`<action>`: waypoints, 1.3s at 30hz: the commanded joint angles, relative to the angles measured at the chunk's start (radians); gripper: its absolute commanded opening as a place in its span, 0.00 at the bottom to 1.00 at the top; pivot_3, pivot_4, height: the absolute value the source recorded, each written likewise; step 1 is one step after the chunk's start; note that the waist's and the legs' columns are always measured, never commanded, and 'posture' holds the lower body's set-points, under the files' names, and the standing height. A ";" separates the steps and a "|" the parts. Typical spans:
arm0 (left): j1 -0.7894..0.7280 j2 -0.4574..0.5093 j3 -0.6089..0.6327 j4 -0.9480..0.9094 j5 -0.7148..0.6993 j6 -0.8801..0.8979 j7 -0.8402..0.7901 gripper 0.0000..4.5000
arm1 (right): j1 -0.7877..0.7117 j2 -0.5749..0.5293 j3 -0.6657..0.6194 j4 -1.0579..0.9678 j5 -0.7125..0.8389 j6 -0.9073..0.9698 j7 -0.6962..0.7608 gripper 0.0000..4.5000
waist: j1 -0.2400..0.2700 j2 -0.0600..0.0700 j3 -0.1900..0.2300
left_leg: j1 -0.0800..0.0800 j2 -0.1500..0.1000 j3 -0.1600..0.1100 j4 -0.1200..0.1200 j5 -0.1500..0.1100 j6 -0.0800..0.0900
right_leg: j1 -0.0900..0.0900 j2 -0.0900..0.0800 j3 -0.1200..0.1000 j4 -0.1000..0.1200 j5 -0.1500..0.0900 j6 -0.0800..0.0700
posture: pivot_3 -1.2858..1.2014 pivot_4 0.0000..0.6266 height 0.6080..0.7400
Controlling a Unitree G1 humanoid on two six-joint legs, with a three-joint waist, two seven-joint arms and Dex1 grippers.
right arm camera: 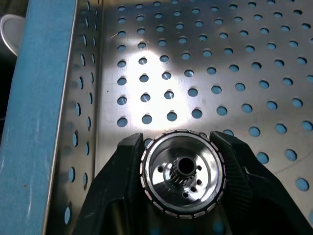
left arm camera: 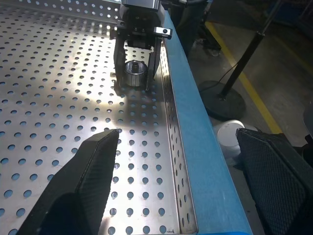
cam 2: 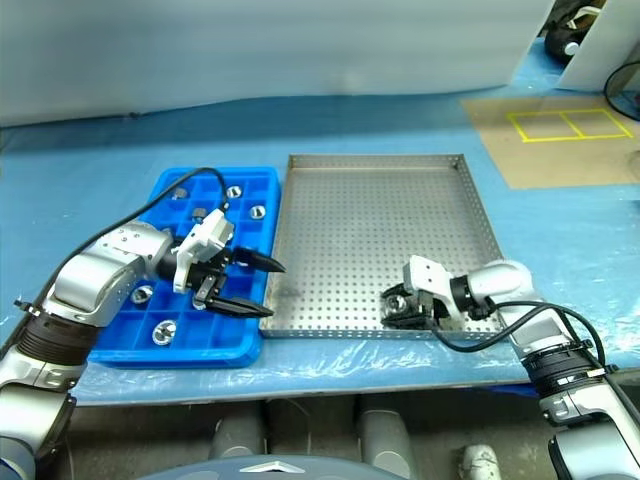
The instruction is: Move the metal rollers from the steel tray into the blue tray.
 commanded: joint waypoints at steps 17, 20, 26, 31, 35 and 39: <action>-0.077 0.078 0.157 0.049 -0.042 0.023 0.035 0.91 | -0.242 0.138 0.008 -0.052 0.042 0.026 -0.012 0.37 | -0.002 0.000 0.000 | 0.000 0.002 0.000 -0.001 0.002 -0.003 | -0.004 0.001 0.000 0.005 0.000 0.000 | 0.49 0.24 1.00; -0.069 0.147 0.197 0.083 -0.018 -0.001 0.026 0.91 | -0.323 0.205 0.028 -0.024 0.051 0.034 0.001 0.37 | 0.000 0.000 0.000 | 0.000 0.002 0.000 -0.001 0.002 -0.004 | -0.004 0.001 0.000 0.004 0.000 0.000 | 0.51 0.24 1.00; 0.135 0.284 0.341 -0.061 -0.086 0.059 0.022 0.91 | -0.403 0.394 0.105 0.026 0.050 0.003 0.004 0.37 | 0.016 0.000 0.000 | -0.004 0.002 -0.001 -0.005 0.003 -0.005 | -0.007 0.001 -0.004 0.000 -0.001 -0.002 | 0.55 0.24 1.00; 0.296 0.307 0.463 -0.218 -0.155 0.134 0.095 0.91 | -0.432 0.518 0.168 0.138 0.005 -0.116 0.007 0.37 | 0.059 -0.001 0.000 | -0.008 0.005 -0.004 -0.009 0.003 -0.005 | -0.009 0.000 -0.013 0.001 -0.002 -0.004 | 0.60 0.24 1.00; 0.422 0.305 0.545 -0.353 -0.210 0.196 0.151 0.91 | -0.448 0.589 0.194 0.189 0.014 -0.149 0.034 0.37 | 0.089 -0.001 0.000 | -0.009 0.005 -0.005 -0.008 0.003 -0.006 | -0.007 -0.002 -0.018 0.000 -0.003 -0.005 | 0.63 0.24 1.00; 0.506 0.303 0.616 -0.420 -0.246 0.232 0.196 0.91 | -0.439 0.633 0.221 0.194 0.019 -0.158 0.064 0.37 | 0.108 -0.001 0.000 | -0.009 0.006 -0.006 -0.008 0.003 -0.006 | -0.006 -0.003 -0.018 0.001 -0.003 -0.005 | 0.65 0.24 1.00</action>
